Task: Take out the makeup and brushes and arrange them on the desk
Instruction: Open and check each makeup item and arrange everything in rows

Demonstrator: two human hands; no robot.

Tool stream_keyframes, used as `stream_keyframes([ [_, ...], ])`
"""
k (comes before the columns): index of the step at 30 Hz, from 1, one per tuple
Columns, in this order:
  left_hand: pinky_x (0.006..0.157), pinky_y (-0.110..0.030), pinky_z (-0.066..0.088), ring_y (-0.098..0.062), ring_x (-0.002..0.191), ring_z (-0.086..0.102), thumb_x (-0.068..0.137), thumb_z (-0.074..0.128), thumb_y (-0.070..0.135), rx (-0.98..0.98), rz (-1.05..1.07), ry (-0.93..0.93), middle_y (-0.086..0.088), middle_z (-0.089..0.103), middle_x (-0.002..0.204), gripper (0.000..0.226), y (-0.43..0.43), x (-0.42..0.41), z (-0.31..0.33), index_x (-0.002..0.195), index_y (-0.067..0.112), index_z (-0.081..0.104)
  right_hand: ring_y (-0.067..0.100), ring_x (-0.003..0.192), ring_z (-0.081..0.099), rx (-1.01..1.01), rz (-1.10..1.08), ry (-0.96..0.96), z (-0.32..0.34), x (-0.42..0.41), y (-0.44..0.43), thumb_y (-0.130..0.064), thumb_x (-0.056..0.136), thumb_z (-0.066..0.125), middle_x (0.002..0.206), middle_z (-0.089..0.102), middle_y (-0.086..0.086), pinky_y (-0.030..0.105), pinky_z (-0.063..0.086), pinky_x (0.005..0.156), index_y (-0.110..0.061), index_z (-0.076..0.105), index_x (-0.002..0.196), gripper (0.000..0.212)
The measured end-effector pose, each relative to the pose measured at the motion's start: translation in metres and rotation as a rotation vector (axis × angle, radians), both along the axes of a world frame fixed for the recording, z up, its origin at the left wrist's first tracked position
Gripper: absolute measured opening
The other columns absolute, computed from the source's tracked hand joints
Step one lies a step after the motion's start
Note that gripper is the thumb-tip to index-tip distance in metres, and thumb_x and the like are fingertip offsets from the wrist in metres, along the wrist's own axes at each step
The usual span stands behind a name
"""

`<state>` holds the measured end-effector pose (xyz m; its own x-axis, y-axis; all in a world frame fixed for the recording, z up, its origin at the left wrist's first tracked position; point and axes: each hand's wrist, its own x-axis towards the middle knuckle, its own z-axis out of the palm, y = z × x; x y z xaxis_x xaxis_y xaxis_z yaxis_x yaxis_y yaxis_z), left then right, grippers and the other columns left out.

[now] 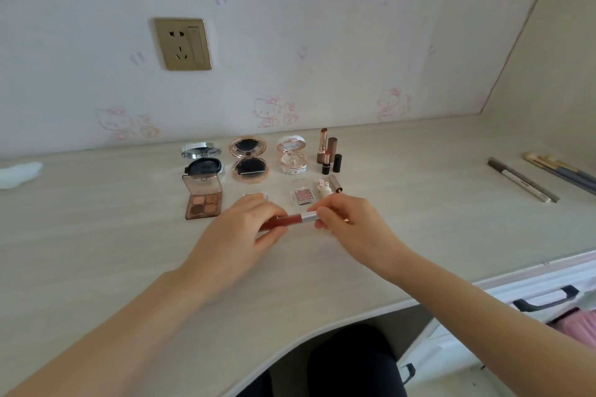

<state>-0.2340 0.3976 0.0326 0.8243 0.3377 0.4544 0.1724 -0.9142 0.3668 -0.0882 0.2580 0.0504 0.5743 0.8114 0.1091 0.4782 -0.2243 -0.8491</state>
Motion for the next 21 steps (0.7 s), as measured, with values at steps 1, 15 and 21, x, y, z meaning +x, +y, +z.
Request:
stream_keyframes([
  [1,0.072,-0.022,0.045,-0.001,0.086,0.049,0.085,0.067,0.028,0.025,0.009,-0.003,0.014,0.059,0.087,0.013,-0.001,-0.002,-0.002,0.098,0.024,0.067,0.024,0.082,0.063,-0.005,0.007,-0.021,-0.001,-0.004,0.001,-0.019,0.095,0.051,0.078,0.067,-0.008,0.033,0.051,0.071,-0.026,0.065,0.090,0.017],
  [15,0.061,-0.033,0.052,-0.006,0.073,0.057,0.086,0.064,0.034,-0.023,0.035,-0.089,0.015,0.053,0.094,0.016,-0.001,-0.019,-0.017,0.099,0.025,0.063,-0.003,0.093,0.044,0.091,0.076,-0.518,-0.019,-0.019,0.004,-0.007,0.089,0.059,0.096,0.053,-0.023,0.002,0.033,0.081,-0.025,0.062,0.103,0.023],
  [21,0.070,-0.033,0.049,-0.014,0.081,0.057,0.089,0.054,0.037,0.140,0.064,-0.169,0.008,0.060,0.089,0.026,0.004,-0.022,-0.015,0.099,0.017,0.068,0.003,0.098,0.055,0.153,0.014,-0.070,-0.023,-0.037,0.007,-0.036,0.094,0.049,0.101,0.061,-0.012,0.023,0.047,0.081,-0.032,0.056,0.112,0.019],
])
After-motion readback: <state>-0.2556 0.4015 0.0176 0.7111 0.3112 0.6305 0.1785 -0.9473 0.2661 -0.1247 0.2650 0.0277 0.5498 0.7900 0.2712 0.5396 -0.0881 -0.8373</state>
